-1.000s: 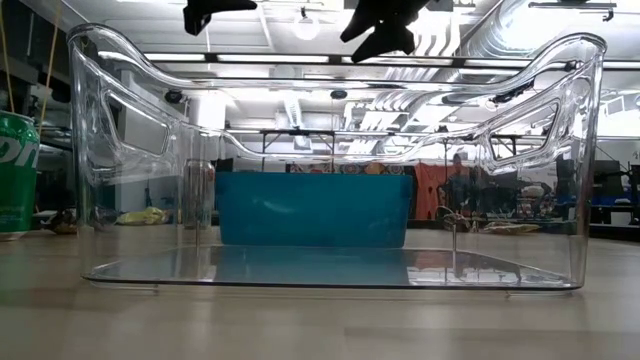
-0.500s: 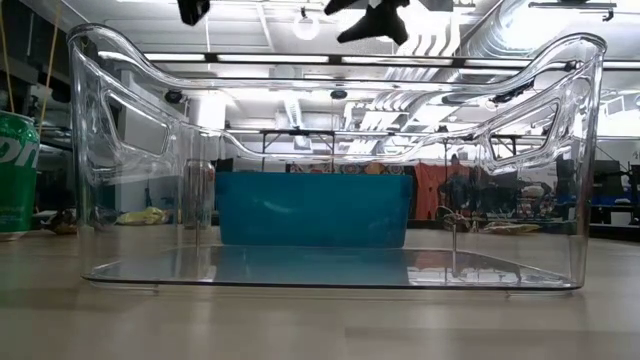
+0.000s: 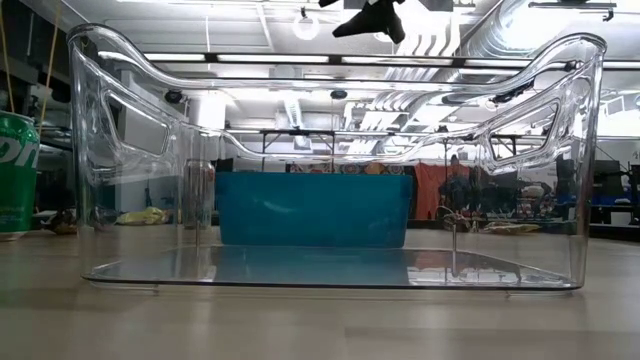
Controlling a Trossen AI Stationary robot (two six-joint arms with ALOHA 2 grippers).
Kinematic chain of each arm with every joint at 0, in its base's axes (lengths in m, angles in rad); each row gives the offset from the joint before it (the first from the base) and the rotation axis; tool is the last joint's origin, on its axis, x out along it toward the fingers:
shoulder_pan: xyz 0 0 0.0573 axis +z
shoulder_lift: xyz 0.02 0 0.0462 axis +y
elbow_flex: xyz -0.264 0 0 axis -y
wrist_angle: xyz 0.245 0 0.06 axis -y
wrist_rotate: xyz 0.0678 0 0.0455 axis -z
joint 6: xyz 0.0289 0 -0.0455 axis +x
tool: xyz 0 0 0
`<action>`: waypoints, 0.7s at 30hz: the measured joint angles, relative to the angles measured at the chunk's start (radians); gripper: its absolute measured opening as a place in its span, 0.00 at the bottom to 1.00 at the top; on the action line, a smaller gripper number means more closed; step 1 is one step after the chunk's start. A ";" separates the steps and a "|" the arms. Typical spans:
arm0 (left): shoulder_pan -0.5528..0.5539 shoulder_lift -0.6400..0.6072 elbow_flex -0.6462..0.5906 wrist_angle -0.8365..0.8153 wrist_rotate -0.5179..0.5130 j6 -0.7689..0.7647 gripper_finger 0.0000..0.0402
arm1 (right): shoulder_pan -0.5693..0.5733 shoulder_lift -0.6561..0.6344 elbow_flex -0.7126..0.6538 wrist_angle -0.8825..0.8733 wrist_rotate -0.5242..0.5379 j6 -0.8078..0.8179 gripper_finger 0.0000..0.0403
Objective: Sort candy
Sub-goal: Put the green candy into the blue bin
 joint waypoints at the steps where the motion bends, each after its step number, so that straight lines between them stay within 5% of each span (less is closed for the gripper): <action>1: 0.000 -0.001 0.000 -0.005 0.000 0.000 0.56 | 0.000 0.000 0.000 0.000 0.000 0.000 0.63; 11: -0.128 0.039 0.000 -0.339 0.066 -0.235 0.56 | 0.000 0.000 0.000 -0.008 0.000 0.001 0.63; 21: -0.632 0.289 0.000 -0.493 0.177 -0.622 0.56 | 0.000 0.000 0.000 -0.011 0.000 -0.050 0.63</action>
